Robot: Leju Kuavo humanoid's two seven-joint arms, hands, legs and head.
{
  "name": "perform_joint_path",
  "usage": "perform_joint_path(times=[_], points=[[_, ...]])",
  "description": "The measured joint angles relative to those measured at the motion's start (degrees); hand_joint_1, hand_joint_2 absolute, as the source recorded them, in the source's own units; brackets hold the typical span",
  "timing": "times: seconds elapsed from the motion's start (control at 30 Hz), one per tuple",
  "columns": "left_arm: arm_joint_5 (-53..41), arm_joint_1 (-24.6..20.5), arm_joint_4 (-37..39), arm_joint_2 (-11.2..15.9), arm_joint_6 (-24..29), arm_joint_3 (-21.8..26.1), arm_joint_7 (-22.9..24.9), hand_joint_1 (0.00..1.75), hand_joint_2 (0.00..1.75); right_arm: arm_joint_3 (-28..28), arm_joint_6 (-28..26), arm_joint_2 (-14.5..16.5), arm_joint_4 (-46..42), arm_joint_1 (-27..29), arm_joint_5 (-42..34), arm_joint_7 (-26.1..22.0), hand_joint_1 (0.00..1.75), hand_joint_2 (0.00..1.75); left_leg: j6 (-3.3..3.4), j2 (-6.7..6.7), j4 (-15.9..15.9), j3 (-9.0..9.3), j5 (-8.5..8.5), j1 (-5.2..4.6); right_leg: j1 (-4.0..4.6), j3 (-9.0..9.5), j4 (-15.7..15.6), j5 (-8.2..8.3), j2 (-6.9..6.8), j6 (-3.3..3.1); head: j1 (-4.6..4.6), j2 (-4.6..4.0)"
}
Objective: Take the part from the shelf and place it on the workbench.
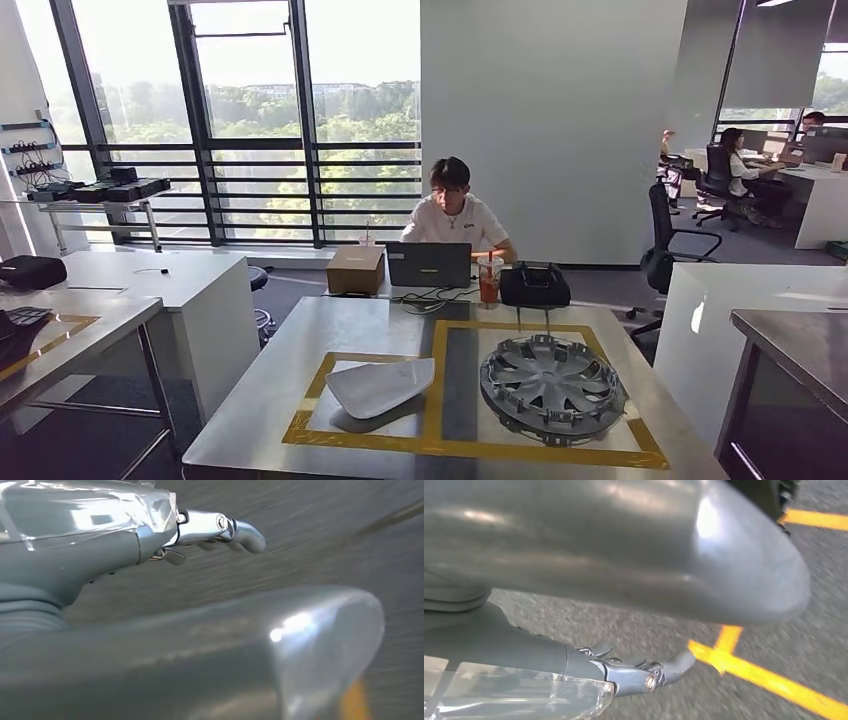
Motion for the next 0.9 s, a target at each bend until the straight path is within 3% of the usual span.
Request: perform_joint_path(times=[0.03,0.07,0.1,0.13,0.2,0.27,0.3,0.33,0.4,0.43,0.5,0.57,0.6,0.63,0.67,0.7,0.77,0.8,0.9], points=[[-1.54,-0.29,2.92,0.57,0.58,0.22,0.23,0.0,0.0,-0.23,-0.3,-0.34,1.2,-0.24,0.0,0.29,0.0,0.0,-0.28,-0.03,3.74,-0.76,-2.81,0.22,0.01,-0.77,0.08,0.61,0.06,-0.04,-0.04,0.01],[-2.69,-0.67,5.75,0.99,1.14,0.44,0.68,0.0,0.0,-0.5,-0.63,-0.69,2.32,-0.48,0.0,0.46,0.0,0.0,-0.52,-0.04,7.07,-1.16,-4.35,0.43,0.02,-1.62,0.2,1.22,0.15,0.06,-0.11,0.01],[-3.49,-1.04,8.29,1.32,1.67,0.69,1.33,0.0,0.0,-0.77,-0.9,-0.94,3.35,-0.73,0.0,0.55,0.0,0.0,-0.68,-0.04,9.18,-0.96,-4.43,0.65,0.02,-2.47,0.39,1.82,0.3,0.2,-0.14,0.01],[-4.12,-1.38,10.47,1.58,2.14,0.95,2.07,0.0,0.0,-1.03,-1.13,-1.15,4.24,-1.0,0.0,0.59,0.0,0.0,-0.78,-0.07,9.54,0.08,-3.22,0.89,0.0,-3.43,0.67,2.4,0.52,0.37,-0.15,0.01],[-5.28,-1.82,13.42,2.0,2.74,1.34,3.43,0.0,0.0,-1.57,-1.3,-1.34,5.48,-1.53,0.0,0.59,0.0,0.0,-0.74,-0.74,4.64,4.8,-0.19,1.27,-0.07,-5.26,1.45,3.42,1.18,0.84,-0.19,0.02],[-6.18,-2.08,14.94,2.27,2.82,1.68,4.42,0.0,0.0,-1.96,-1.37,-1.38,6.02,-1.88,-0.01,0.68,0.0,0.0,-0.42,-2.32,-3.24,10.32,-0.66,1.29,-0.01,-6.67,2.11,4.29,1.78,1.5,-0.19,0.02],[-6.57,-2.21,15.47,2.34,2.77,1.87,4.8,0.0,0.0,-2.03,-1.46,-1.4,6.17,-1.95,-0.01,0.84,0.0,0.0,-0.19,-2.86,-5.89,11.83,-1.63,1.15,0.0,-7.04,2.23,4.73,1.99,1.87,-0.17,0.02],[-6.94,-2.36,15.97,2.43,2.72,2.05,5.06,0.0,0.0,-2.05,-1.61,-1.44,6.33,-1.99,-0.02,1.1,0.0,0.0,0.12,-2.91,-7.18,12.37,-2.24,0.93,-0.04,-7.25,2.23,5.18,2.18,2.26,-0.15,0.02],[-7.73,-2.76,16.88,2.59,2.7,2.32,5.15,0.0,0.0,-2.08,-1.94,-1.57,6.78,-1.87,-0.04,1.54,0.0,0.0,1.09,-2.2,-7.63,11.9,-1.76,0.71,-0.24,-7.65,2.46,5.6,2.3,2.89,-0.11,0.01],[-8.1,-2.98,17.3,2.69,2.75,2.42,4.96,0.0,0.0,-2.09,-2.08,-1.67,7.08,-1.81,-0.03,1.63,0.0,0.0,1.68,-1.88,-7.72,11.61,-1.25,0.69,-0.32,-8.21,3.56,4.84,2.03,2.94,-0.06,0.01],[-8.66,-3.32,18.05,2.83,2.88,2.7,4.35,0.0,0.0,-2.1,-2.17,-1.89,7.65,-1.87,-0.01,1.57,0.0,0.0,2.48,-1.19,-7.84,10.76,-0.22,0.65,-0.41,-10.58,9.32,1.04,1.24,2.54,0.08,0.01],[-9.12,-3.43,18.66,2.93,2.9,3.06,3.84,0.0,0.0,-2.1,-2.17,-2.13,8.03,-1.99,0.0,1.47,0.0,0.0,2.69,-0.5,-7.74,9.7,0.59,0.42,-0.44,-13.21,17.35,-3.19,0.97,2.42,0.19,0.01],[-9.3,-3.49,18.89,2.95,2.9,3.24,3.61,0.0,0.0,-2.1,-2.16,-2.24,8.17,-1.96,0.0,1.44,0.0,0.0,2.67,-0.26,-7.66,9.2,0.94,0.34,-0.46,-13.45,19.52,-4.2,0.94,2.64,0.21,0.01],[-9.48,-3.56,19.09,2.96,2.89,3.44,3.41,0.0,0.0,-2.11,-2.14,-2.34,8.31,-1.91,0.0,1.41,0.0,0.0,2.58,-0.09,-7.54,8.73,1.25,0.29,-0.5,-12.42,19.4,-4.36,0.88,2.99,0.22,0.01],[-9.61,-3.63,19.22,2.96,2.89,3.58,3.23,0.0,0.0,-2.11,-2.13,-2.44,8.41,-1.86,0.0,1.4,0.0,0.0,2.46,0.0,-7.38,8.36,1.47,0.27,-0.53,-10.11,16.68,-3.68,0.81,3.37,0.25,0.01],[-9.76,-3.71,19.3,2.94,2.87,3.68,3.06,0.0,0.0,-2.12,-2.12,-2.55,8.5,-1.83,0.0,1.37,0.0,0.0,2.32,0.05,-7.16,8.15,1.61,0.27,-0.54,-6.89,12.19,-2.61,0.72,3.65,0.27,0.01],[-10.06,-3.85,19.34,2.91,2.73,3.77,2.76,0.0,0.0,-2.11,-2.11,-2.74,8.64,-1.87,0.0,1.26,0.0,0.0,1.89,0.17,-6.64,7.75,1.81,0.06,-0.33,-2.08,4.46,-1.17,0.6,3.31,0.29,0.01],[-10.25,-3.91,19.35,2.9,2.63,3.82,2.65,0.0,0.0,-2.1,-2.09,-2.83,8.7,-1.86,0.0,1.18,0.0,0.0,1.63,0.2,-6.44,7.6,1.93,-0.03,-0.19,-1.19,2.68,-0.91,0.58,2.89,0.26,0.01],[-10.63,-3.94,19.36,2.96,2.5,4.09,2.4,0.0,0.0,-2.1,-1.97,-2.98,8.95,-1.7,0.0,1.04,0.0,0.0,0.62,0.1,-6.09,7.12,2.25,0.08,-0.18,-1.65,2.37,-0.31,0.49,1.64,0.2,0.01]])
